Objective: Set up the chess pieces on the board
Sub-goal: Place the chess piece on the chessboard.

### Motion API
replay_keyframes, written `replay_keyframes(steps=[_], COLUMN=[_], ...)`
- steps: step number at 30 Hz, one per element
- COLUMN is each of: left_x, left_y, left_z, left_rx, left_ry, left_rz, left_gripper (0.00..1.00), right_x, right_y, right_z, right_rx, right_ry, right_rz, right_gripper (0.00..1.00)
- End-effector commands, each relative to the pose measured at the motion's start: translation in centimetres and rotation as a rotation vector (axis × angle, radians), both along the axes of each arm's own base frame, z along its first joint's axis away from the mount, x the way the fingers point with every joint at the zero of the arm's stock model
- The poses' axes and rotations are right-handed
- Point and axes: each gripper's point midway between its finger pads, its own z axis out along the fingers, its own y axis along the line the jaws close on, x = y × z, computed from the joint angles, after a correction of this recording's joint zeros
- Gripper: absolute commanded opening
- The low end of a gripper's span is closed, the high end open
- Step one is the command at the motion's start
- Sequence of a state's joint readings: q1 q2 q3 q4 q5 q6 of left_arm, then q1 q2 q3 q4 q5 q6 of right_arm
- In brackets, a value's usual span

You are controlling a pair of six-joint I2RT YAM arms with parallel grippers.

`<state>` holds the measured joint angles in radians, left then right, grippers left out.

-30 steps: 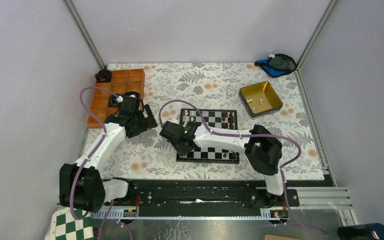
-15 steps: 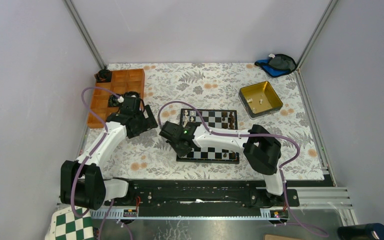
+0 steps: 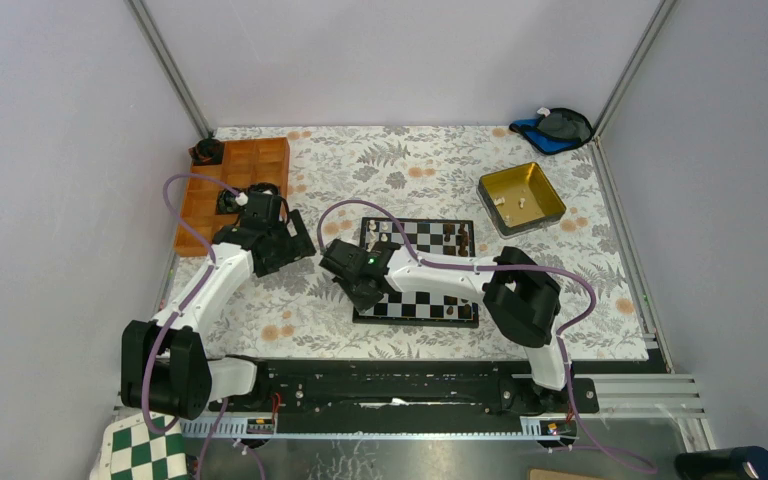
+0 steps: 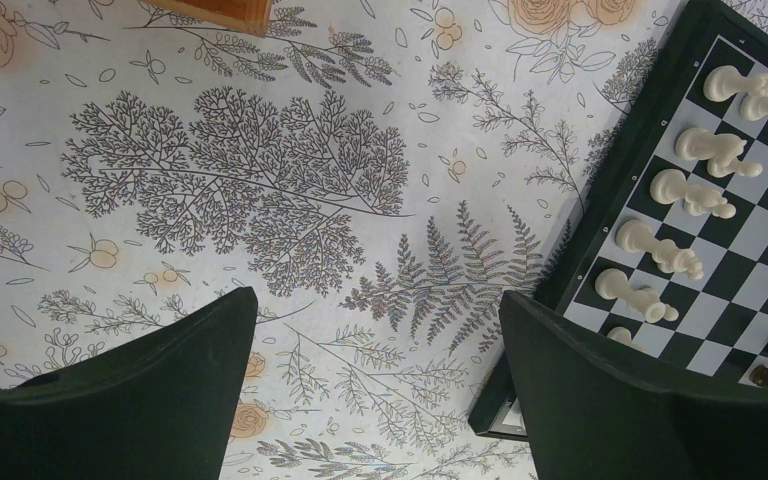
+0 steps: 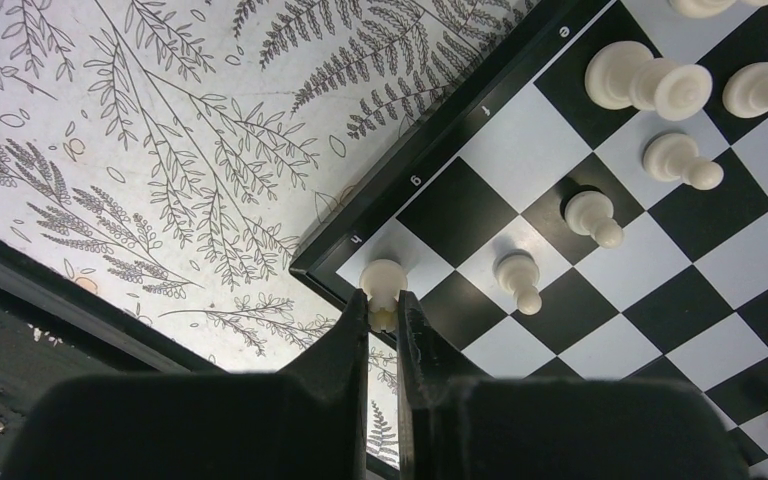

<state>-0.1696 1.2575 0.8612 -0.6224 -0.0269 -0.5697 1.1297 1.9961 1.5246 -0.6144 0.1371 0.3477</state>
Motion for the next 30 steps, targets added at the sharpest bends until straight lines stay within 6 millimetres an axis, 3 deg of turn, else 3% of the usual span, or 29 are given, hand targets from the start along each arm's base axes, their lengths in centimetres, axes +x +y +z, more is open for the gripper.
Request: replay_keyframes(steps=[1,6,16,20,23,30], left_x=[0.4,0.3,0.2,0.3,0.3,0.5], left_y=[0.4,0.4,0.4,0.4,0.4,0.3], left_z=[0.1,0.1,0.0,0.1,0.1,0.6], left_rx=[0.021,0.022,0.023,0.022,0.021,0.013], left_ry=[-0.021,-0.023,-0.021,-0.023,-0.025,-0.036], left_rz=[-0.006,-0.011,-0.014,-0.015,-0.014,-0.010], left_gripper=[0.99,0.99,0.99,0.99,0.99,0.99], right_x=[0.5,0.5,0.2,0.2,0.4,1.1], right_y=[0.5,0.4,0.1,0.1,0.2,1.1], right_z=[-0.1,-0.3,-0.7,-0.6,0.0,3.6], right_rx=[0.017,0.012,0.006,0.004,0.011,0.046], right_ry=[-0.002,-0.001,0.012,0.010,-0.001,-0.037], right_rz=[0.010,0.006,0.006,0.007,0.011,0.025], right_gripper=[0.00,0.02,0.27,0.33,0.35,0.38])
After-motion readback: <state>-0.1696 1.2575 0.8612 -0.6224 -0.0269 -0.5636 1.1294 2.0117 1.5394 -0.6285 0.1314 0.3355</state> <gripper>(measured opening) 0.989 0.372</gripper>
